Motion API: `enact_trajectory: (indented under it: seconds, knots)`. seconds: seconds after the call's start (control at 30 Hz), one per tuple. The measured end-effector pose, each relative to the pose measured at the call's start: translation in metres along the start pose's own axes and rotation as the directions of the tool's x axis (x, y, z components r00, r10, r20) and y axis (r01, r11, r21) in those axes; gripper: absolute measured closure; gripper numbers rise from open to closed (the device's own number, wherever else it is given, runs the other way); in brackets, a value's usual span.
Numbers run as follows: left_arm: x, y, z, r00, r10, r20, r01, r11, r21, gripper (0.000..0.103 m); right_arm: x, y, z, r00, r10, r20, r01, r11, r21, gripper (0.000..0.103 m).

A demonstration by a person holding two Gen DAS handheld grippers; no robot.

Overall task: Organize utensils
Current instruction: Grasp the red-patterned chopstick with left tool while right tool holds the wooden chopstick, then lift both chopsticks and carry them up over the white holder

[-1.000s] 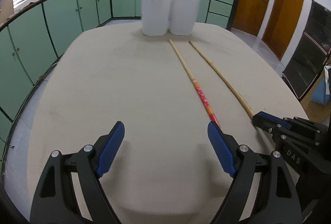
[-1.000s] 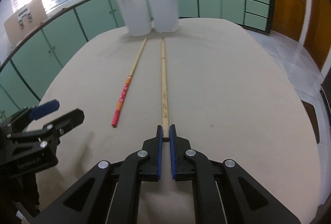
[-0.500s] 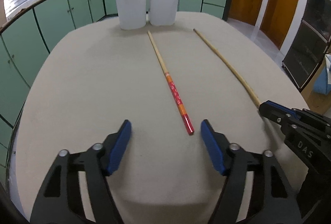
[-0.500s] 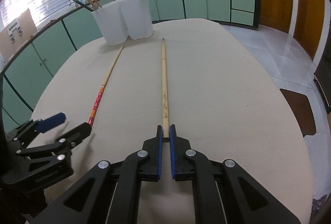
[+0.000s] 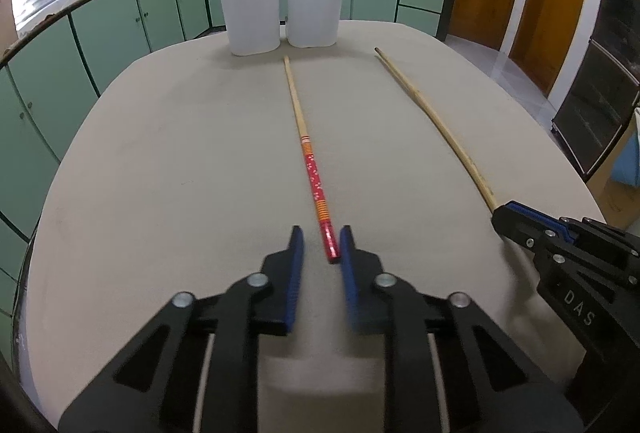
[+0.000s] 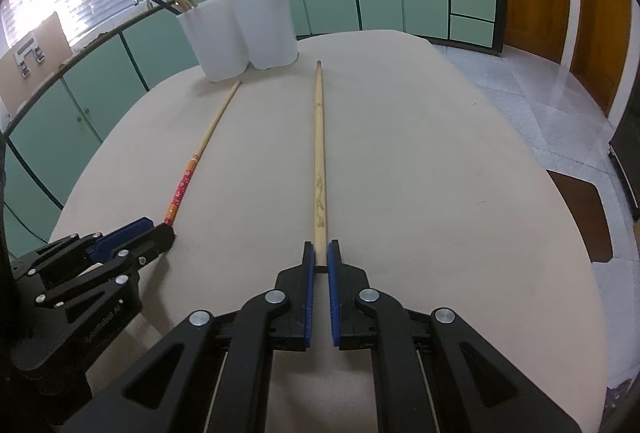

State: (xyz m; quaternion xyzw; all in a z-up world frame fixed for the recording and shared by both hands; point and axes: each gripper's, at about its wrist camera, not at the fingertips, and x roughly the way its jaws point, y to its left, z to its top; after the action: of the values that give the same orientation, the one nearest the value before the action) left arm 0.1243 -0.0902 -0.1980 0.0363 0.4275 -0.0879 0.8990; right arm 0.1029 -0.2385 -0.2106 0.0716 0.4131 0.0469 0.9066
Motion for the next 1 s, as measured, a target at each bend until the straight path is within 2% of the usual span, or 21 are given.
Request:
enact_trajectory:
  seconds: [0.07, 0.5, 0.77, 1.0]
  knots:
    - [0.0, 0.001, 0.0, 1.0, 0.001, 0.001, -0.001, 1.0, -0.006, 0.097, 0.0, 0.0, 0.0, 1.0, 0.0, 0.001, 0.0, 1.0, -0.002, 0.096]
    - [-0.014, 0.009, 0.0, 1.0, -0.022, 0.018, 0.022, 1.0, -0.01, 0.098, -0.014, 0.001, 0.005, 0.999, -0.01, 0.037, 0.01, 1.0, -0.013, 0.096]
    - [-0.055, 0.016, 0.014, 0.993, -0.001, 0.119, -0.003, 1.0, 0.031, 0.098, -0.048, 0.004, 0.026, 0.993, -0.014, 0.12, 0.019, 0.999, -0.039, 0.096]
    - [-0.098, 0.023, 0.044, 0.97, -0.013, 0.243, 0.004, 0.999, 0.037, 0.098, -0.083, 0.007, 0.056, 0.977, 0.004, 0.213, 0.011, 0.998, -0.068, 0.096]
